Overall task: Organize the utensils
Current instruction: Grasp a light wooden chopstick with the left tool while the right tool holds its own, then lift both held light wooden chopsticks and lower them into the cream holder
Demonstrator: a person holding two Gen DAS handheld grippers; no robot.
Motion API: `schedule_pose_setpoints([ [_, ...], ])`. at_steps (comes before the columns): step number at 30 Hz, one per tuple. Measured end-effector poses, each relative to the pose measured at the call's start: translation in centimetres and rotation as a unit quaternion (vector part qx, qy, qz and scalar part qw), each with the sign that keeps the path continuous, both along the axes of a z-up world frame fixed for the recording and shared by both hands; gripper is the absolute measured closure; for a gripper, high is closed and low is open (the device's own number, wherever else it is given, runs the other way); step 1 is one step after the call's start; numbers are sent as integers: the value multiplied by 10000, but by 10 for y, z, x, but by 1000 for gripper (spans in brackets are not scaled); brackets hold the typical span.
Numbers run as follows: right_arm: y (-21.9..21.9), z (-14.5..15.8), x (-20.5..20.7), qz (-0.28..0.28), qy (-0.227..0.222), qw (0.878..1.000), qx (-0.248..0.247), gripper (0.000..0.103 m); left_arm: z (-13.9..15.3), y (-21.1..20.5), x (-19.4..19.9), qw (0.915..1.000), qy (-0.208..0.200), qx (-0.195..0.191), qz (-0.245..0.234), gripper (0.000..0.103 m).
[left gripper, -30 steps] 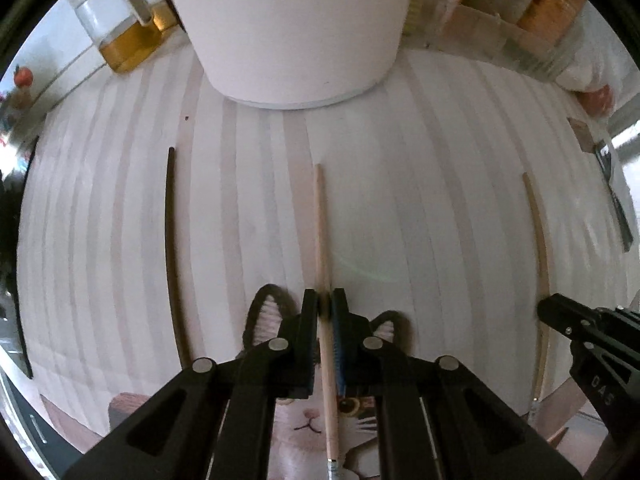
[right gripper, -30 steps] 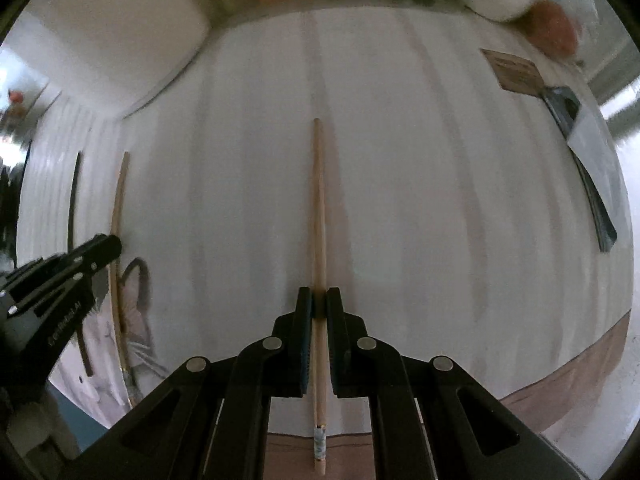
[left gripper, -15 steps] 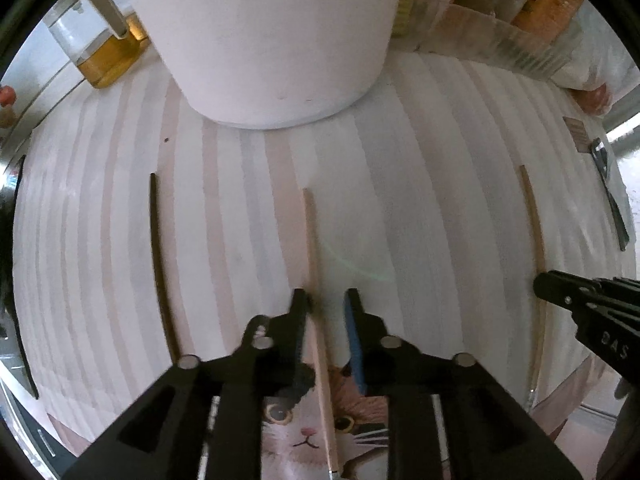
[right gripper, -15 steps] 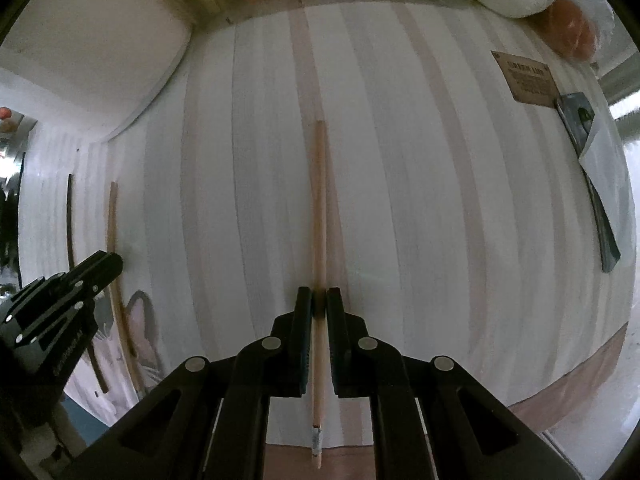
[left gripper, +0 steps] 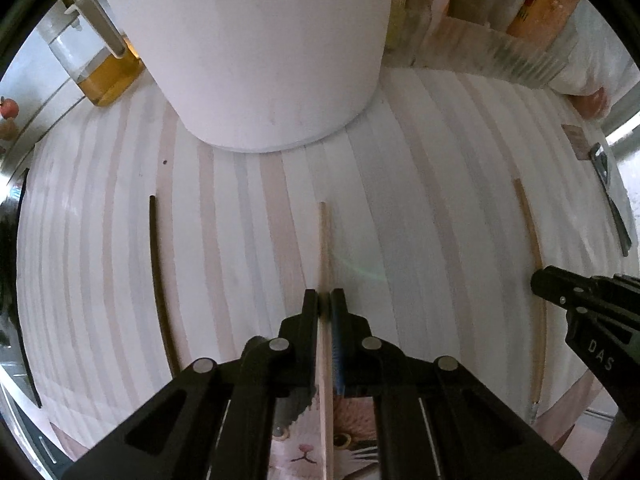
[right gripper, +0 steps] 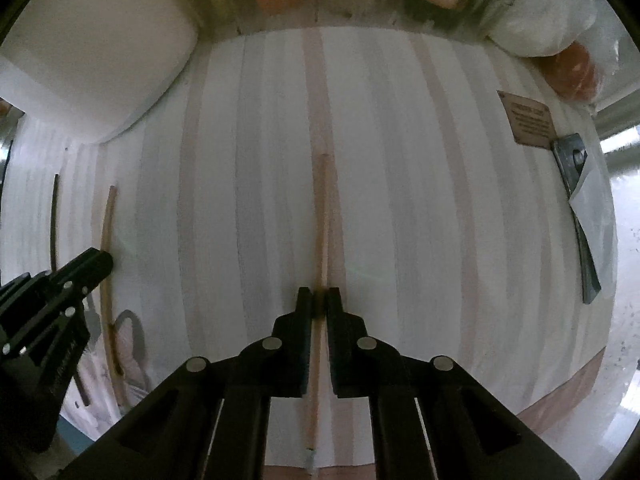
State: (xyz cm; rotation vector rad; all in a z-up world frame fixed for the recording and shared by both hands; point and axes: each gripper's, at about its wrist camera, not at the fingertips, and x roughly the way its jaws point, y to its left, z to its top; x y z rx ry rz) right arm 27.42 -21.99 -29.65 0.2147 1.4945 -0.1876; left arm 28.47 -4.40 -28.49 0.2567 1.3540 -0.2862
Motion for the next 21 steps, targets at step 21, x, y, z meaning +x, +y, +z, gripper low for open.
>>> schedule_pose_setpoints([
  [21, -4, 98, -62, -325, -1902, 9796, 556, 96, 114, 25, -35, 9916, -968, -852, -55, 99],
])
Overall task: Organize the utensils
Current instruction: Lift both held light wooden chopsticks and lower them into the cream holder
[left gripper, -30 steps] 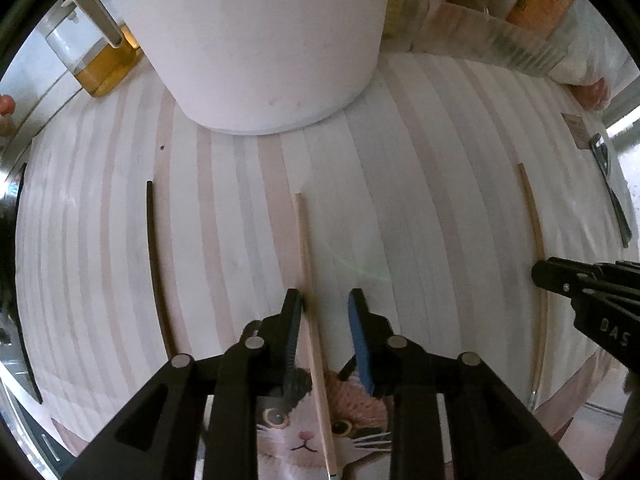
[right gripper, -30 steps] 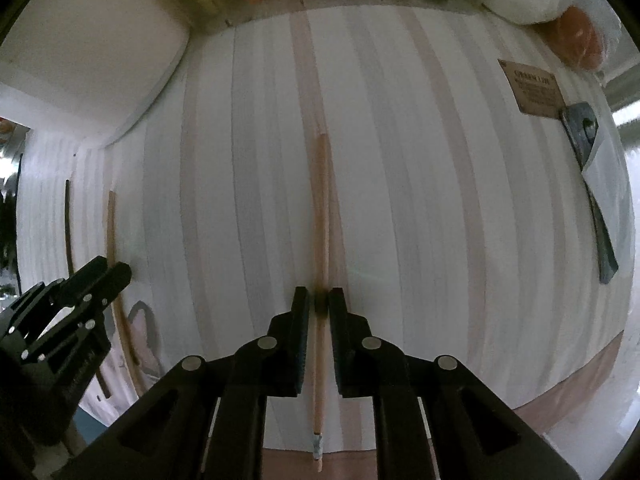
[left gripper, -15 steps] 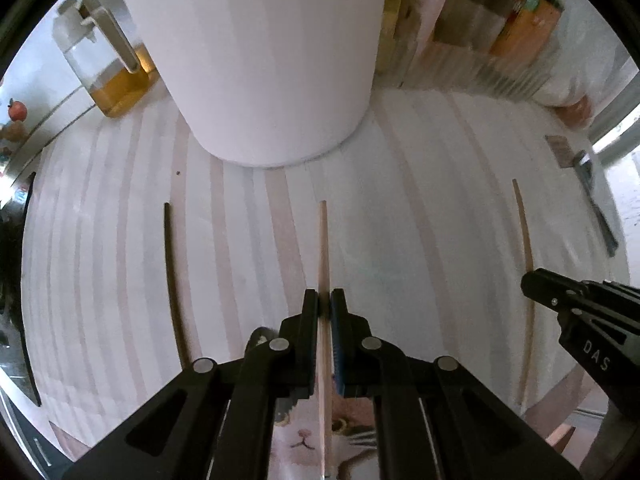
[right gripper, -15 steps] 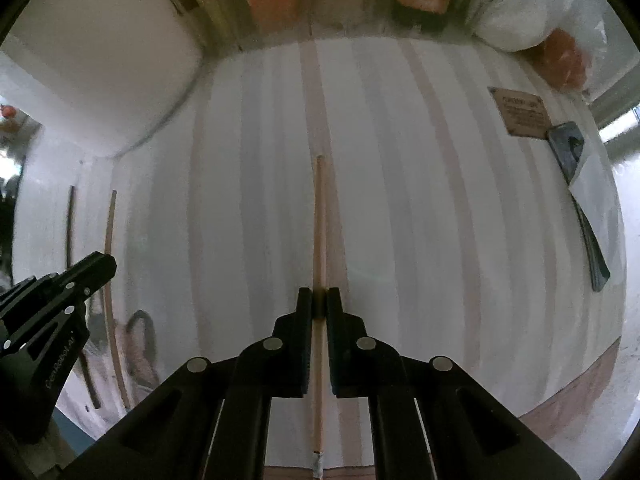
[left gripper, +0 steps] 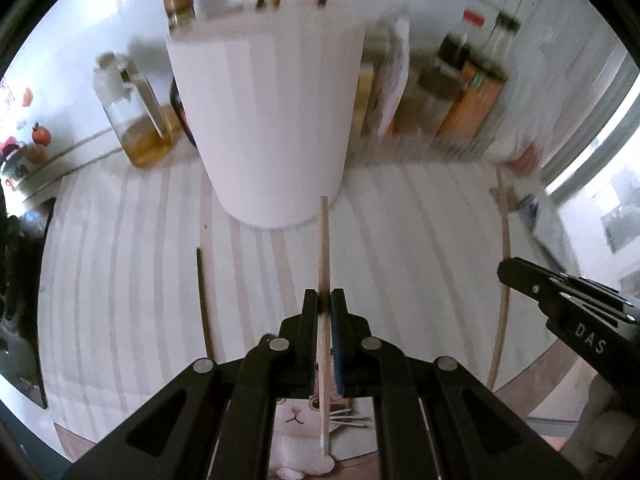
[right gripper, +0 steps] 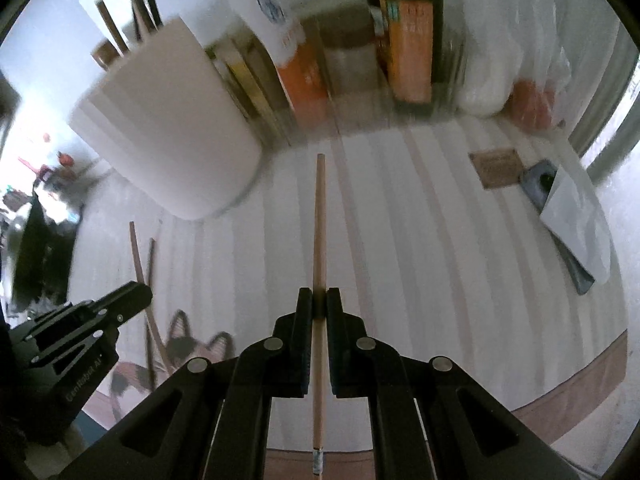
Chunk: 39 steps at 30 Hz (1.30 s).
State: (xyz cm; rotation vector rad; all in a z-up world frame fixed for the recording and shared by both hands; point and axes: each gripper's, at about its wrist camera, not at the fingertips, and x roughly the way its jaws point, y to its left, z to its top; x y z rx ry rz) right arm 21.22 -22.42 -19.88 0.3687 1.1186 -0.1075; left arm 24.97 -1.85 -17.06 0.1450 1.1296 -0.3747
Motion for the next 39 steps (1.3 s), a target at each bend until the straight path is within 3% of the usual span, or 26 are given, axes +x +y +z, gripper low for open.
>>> schedule_pose_setpoints([
  [5, -2, 49, -3, -21, -604, 9982, 65, 96, 47, 6, 2, 9983, -385, -425, 40, 99],
  [12, 9, 130, 11, 20, -1534, 9877, 310, 96, 136, 18, 27, 9882, -1116, -1037, 132, 99],
  [17, 16, 182, 39, 12, -2169, 9754, 392, 96, 193, 30, 66, 9772, -1680, -1262, 303, 99],
  [21, 23, 214, 72, -16, -2602, 9651, 314, 96, 217, 36, 97, 9707, -1991, -1288, 392, 100],
  [27, 33, 236, 128, -111, -3026, 9528, 207, 96, 224, 36, 138, 9679, -2159, -1233, 378, 100],
  [33, 47, 234, 171, -210, -3197, 9473, 17, 96, 214, 35, 171, 9699, -2146, -1089, 377, 100],
  [39, 58, 222, 199, -324, -3391, 9399, -255, 96, 192, 38, 187, 9763, -1855, -1066, 335, 100],
])
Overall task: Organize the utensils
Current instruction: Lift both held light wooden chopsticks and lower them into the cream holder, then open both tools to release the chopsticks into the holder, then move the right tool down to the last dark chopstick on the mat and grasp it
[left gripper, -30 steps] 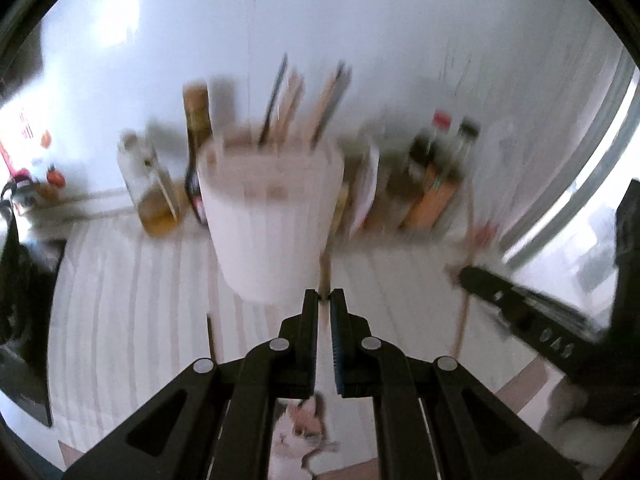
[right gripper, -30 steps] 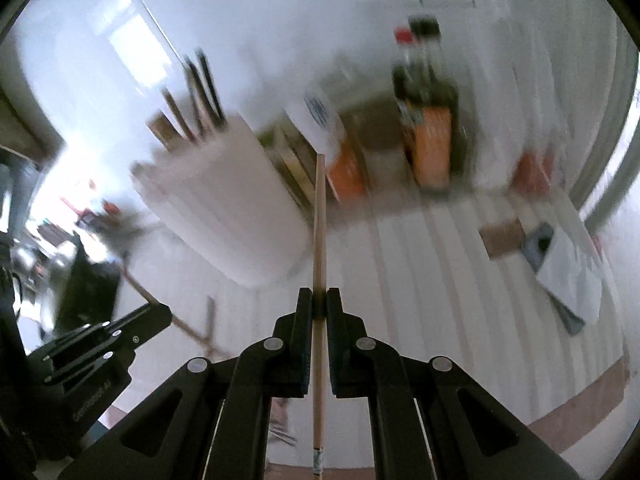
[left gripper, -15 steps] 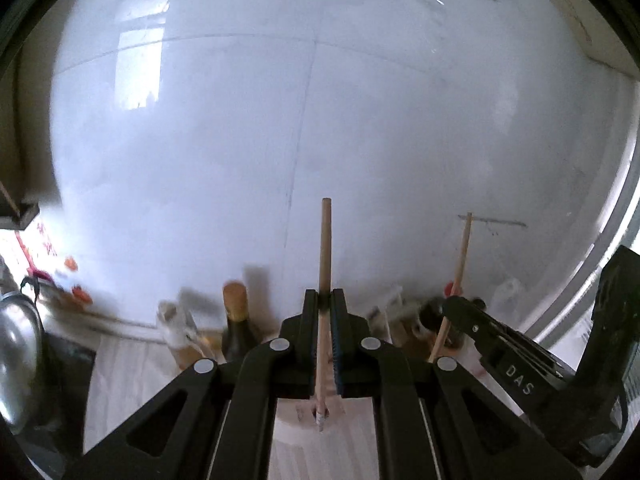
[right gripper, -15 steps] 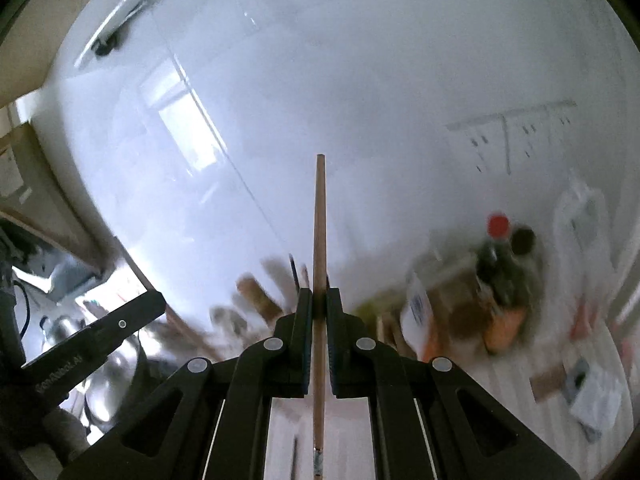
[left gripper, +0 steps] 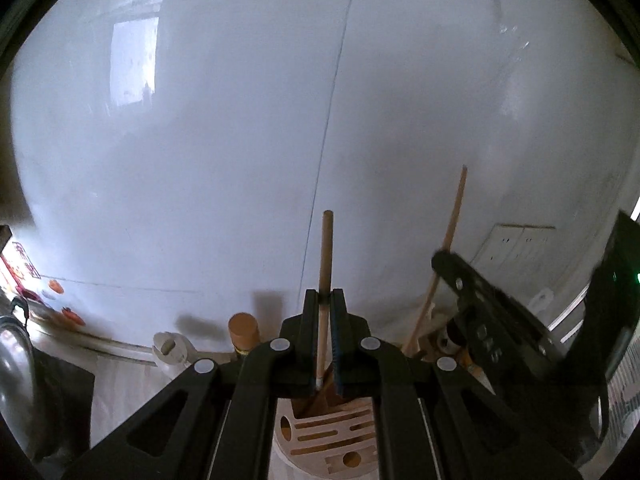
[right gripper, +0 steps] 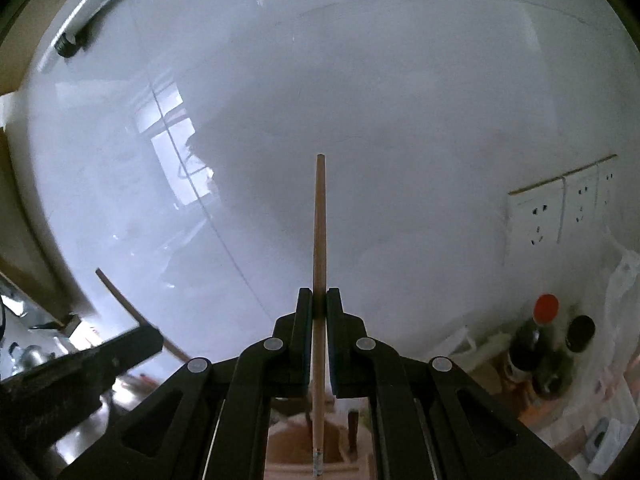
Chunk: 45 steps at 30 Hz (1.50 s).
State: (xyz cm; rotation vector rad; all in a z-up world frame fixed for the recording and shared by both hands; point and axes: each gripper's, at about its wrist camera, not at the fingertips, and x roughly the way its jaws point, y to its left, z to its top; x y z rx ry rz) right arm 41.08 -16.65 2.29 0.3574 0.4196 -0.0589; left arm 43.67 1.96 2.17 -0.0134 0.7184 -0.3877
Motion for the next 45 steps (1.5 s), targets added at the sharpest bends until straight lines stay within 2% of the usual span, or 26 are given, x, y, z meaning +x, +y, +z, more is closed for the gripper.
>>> schedule_pose_setpoints([
  [6, 9, -14, 19, -64, -95, 9997, -237, 96, -15, -1, 1, 9993, 300, 178, -109, 99],
  [10, 14, -18, 24, 116, 121, 9993, -328, 95, -13, 8, -2, 9988, 345, 279, 188, 94],
  [11, 14, -18, 23, 146, 152, 9993, -298, 93, -11, 12, -3, 9982, 341, 345, 340, 85],
  [12, 13, -15, 19, 130, 173, 9994, -280, 84, -9, 16, -4, 9979, 307, 367, 438, 63],
  [13, 12, -12, 15, 117, 184, 9994, -258, 75, -7, 21, -4, 9976, 253, 376, 531, 47],
  [14, 11, -10, 12, 127, 175, 9995, -231, 59, -4, 29, -8, 9968, 155, 383, 688, 17],
  [15, 9, -7, 6, 95, 153, 9996, -220, 56, -1, 35, -11, 9962, 87, 365, 788, 9],
  [17, 7, 1, -6, 74, 209, 9995, -219, 55, 1, 50, -20, 9949, -12, 325, 955, 8],
  [19, 6, 3, -18, 56, 310, 9992, -230, 52, -6, 66, -29, 9919, 11, 519, 1159, 0],
  [21, 7, 0, -36, -1, 491, 9984, -271, 50, -15, 83, -42, 9882, 13, 713, 1354, 0],
  [25, 15, -18, -69, 11, 1030, 9944, -239, 47, -57, 114, -63, 9829, 365, 914, 1558, 0],
  [30, 45, -74, -100, 280, 1844, 9823, -141, 47, -143, 148, -95, 9683, 1285, 1397, 1624, 0],
  [36, 93, -185, -111, 712, 3137, 9468, -36, 47, -233, 175, -123, 9460, 2093, 1953, 1524, 0],
  [39, 119, -230, -108, 905, 3621, 9277, 0, 47, -264, 187, -133, 9374, 2356, 2065, 1524, 0],
  [41, 136, -260, -106, 1033, 3924, 9140, 16, 47, -274, 195, -134, 9337, 2447, 2091, 1565, 0],
  [45, 162, -297, -104, 1222, 4308, 8941, -61, 49, -284, 212, -136, 9288, 2534, 2147, 1642, 0],
])
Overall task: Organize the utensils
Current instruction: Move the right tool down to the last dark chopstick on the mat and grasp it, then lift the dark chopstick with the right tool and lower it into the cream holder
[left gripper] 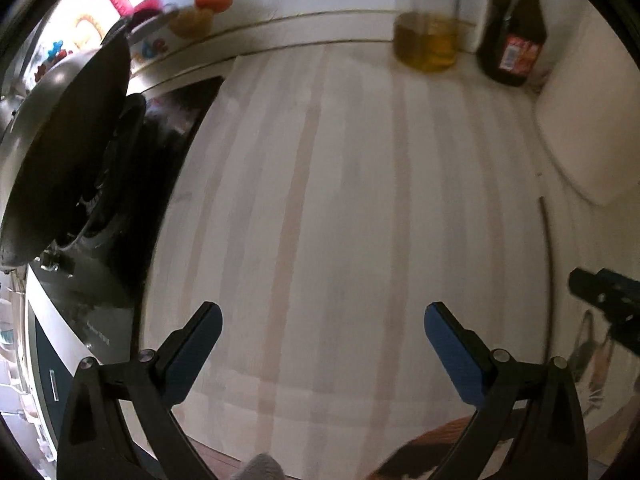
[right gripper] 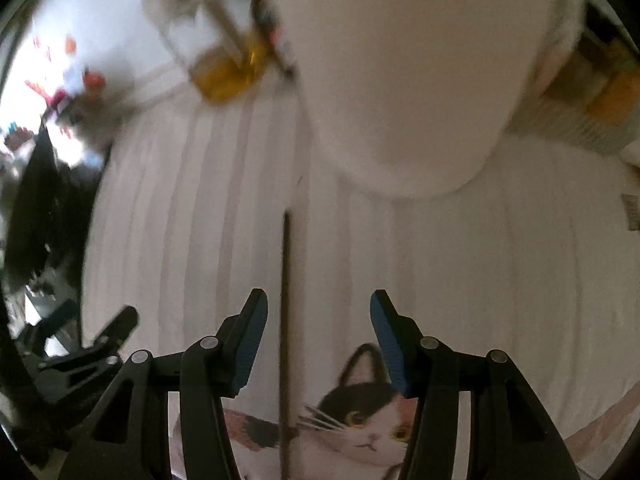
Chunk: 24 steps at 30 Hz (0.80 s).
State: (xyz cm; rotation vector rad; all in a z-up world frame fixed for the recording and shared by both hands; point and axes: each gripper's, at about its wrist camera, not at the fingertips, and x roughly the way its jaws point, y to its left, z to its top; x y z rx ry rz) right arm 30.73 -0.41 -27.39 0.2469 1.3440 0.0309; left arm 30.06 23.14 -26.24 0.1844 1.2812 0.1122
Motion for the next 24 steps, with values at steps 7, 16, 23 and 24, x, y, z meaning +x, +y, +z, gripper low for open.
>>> schedule_pose_setpoints([
  [7, 44, -34, 3, 365, 294, 9976, -519, 60, -6, 19, -3, 9999, 40, 131, 92, 0],
  [16, 53, -31, -13, 651, 141, 9956, -656, 98, 0, 24, -5, 9998, -101, 70, 177, 0],
  [23, 16, 24, -54, 408, -953, 9944, -202, 98, 45, 12, -10, 9971, -737, -202, 54, 0],
  [24, 12, 34, -59, 378, -1096, 9931, -180, 98, 51, 8, -9, 9964, -813, -221, -6, 0],
])
